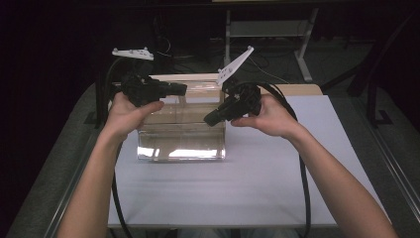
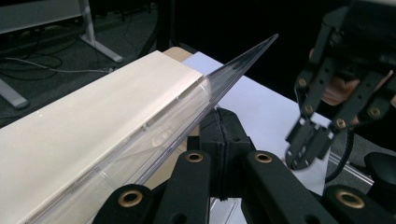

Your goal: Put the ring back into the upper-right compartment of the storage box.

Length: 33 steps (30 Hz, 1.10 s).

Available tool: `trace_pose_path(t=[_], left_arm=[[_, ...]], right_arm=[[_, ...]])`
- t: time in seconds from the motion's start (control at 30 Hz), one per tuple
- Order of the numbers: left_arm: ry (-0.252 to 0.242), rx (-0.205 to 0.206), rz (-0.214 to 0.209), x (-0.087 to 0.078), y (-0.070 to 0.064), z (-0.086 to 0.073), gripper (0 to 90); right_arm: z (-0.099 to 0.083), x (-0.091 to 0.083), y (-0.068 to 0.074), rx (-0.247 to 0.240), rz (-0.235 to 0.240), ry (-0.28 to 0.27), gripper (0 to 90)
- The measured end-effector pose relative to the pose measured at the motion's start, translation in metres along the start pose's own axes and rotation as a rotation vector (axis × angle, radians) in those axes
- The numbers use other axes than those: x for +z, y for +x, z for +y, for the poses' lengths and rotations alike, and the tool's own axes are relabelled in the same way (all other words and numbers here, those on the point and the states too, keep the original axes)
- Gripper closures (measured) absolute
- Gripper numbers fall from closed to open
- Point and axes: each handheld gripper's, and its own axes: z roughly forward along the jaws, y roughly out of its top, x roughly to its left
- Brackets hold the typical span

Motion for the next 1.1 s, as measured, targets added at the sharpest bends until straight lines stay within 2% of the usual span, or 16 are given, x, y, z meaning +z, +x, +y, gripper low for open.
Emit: trace_pose_path(t=[0.4,0.53,0.77,1.0,1.1], left_arm=[[0.005,0.006,0.0,0.0,0.0,0.0,89.3],[0.004,0.007,0.0,0.0,0.0,0.0,89.3],[0.007,0.003,0.0,-0.001,0.0,0.0,89.3],[0.007,0.004,0.0,-0.001,0.0,0.0,89.3],[0.006,0.005,0.0,-0.001,0.0,0.0,89.3]], right_arm=[[-0.001,-0.009,-0.019,0.04,-0.085,-0.005,88.2],[-0.003,-0.01,-0.027,0.057,-0.098,-0.008,88.2],[-0.005,-0.004,-0.037,0.078,-0.127,0.009,88.2],[-0.004,0.003,-0.038,0.089,-0.148,0.022,87.2],[-0.004,0.003,-0.036,0.071,-0.172,0.018,84.2]])
